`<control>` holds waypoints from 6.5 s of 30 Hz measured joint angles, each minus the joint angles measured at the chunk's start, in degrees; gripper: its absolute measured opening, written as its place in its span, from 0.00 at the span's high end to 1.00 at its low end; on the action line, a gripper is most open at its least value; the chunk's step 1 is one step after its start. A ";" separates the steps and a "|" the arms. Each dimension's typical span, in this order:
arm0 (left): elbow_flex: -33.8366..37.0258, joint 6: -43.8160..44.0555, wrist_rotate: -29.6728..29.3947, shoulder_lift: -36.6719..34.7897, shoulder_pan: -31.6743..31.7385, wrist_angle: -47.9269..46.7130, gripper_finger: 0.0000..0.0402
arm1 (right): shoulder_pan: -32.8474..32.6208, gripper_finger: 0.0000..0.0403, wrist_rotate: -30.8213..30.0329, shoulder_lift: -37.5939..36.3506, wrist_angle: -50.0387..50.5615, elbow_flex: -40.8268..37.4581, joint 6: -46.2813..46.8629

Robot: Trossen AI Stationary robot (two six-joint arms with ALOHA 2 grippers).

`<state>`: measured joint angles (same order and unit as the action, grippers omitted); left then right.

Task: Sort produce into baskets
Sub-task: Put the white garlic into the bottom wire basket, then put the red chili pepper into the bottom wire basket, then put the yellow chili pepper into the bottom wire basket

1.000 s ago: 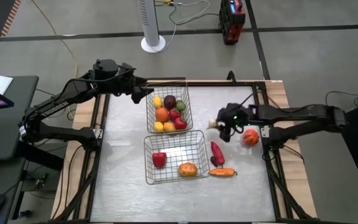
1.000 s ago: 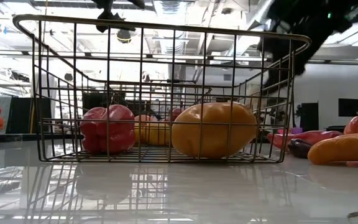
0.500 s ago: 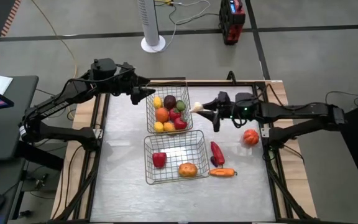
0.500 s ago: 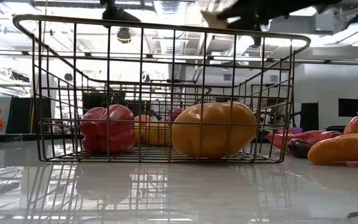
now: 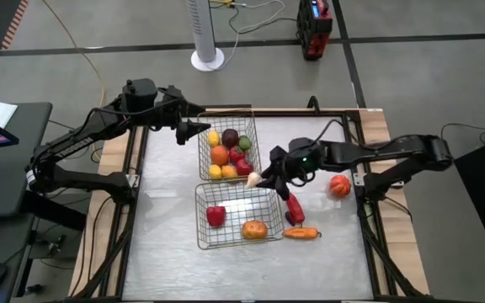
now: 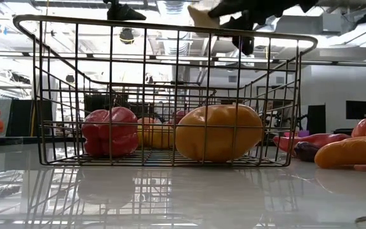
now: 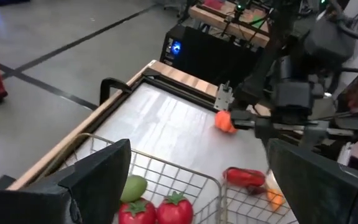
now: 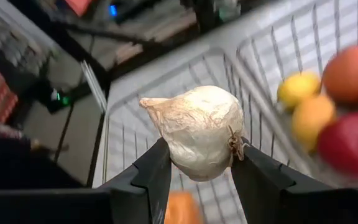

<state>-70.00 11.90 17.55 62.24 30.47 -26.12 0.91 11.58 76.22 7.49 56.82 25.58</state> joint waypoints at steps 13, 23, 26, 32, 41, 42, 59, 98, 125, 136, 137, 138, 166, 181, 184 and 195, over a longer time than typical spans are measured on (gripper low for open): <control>0.00 -5.27 -7.81 0.00 0.01 4.09 0.10 | -3.63 0.55 0.54 2.91 18.92 6.12 -0.34; 0.00 -5.20 -7.42 0.00 0.01 4.45 0.10 | -1.94 0.32 6.34 4.20 26.30 6.12 5.50; 0.00 -5.18 -7.42 0.00 0.01 4.38 0.10 | -1.49 0.24 6.69 4.50 28.32 6.08 4.53; 0.00 -3.92 -7.41 0.00 0.01 3.11 0.10 | -0.35 0.17 6.33 1.81 40.44 6.10 2.56; 0.00 -2.66 -7.83 0.00 0.01 3.29 0.10 | 0.29 0.22 -5.64 -2.90 45.02 -0.47 0.41; 0.00 -2.30 -7.87 0.00 0.01 3.29 0.10 | 0.44 0.22 -5.62 -2.88 43.59 -1.85 0.33; 0.00 0.83 -11.39 0.00 -0.03 3.31 0.10 | 0.33 0.25 -7.96 8.08 22.78 -12.15 -4.51; 0.00 -0.24 -13.09 0.00 0.01 4.81 0.10 | 4.53 0.82 -13.98 -4.47 9.52 10.32 -9.87; 0.00 -0.68 -6.83 0.00 0.01 0.86 0.10 | 4.12 0.32 1.73 3.97 17.16 10.29 -1.22; 0.00 -1.76 -7.10 0.00 0.01 0.38 0.10 | -5.23 0.32 -11.58 -3.50 40.27 5.75 -3.68; 0.00 -2.08 -7.54 0.00 -0.01 0.38 0.10 | -5.84 0.32 -11.56 -3.54 39.62 4.13 -2.54; 0.00 -2.45 -7.81 0.00 -0.01 0.38 0.10 | -6.33 0.32 -11.56 -3.54 39.07 2.60 -1.18; 0.00 0.27 -10.74 0.00 0.01 -0.66 0.10 | -20.72 0.32 -19.10 14.44 20.03 -8.28 11.38; 0.00 -0.44 -9.76 0.00 0.01 -0.58 0.10 | -20.72 0.55 -22.01 14.77 19.90 -8.35 11.72; 0.00 0.25 -8.29 0.00 0.01 -0.57 0.10 | -19.77 0.60 -21.94 10.14 18.07 -8.67 9.65; 0.00 -0.22 -7.77 0.00 -0.01 -0.51 0.10 | -18.63 0.50 -21.72 -0.22 24.58 -8.29 11.74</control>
<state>-70.00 11.68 9.78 62.24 30.46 -26.63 -17.72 -10.14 76.00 32.07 48.52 37.32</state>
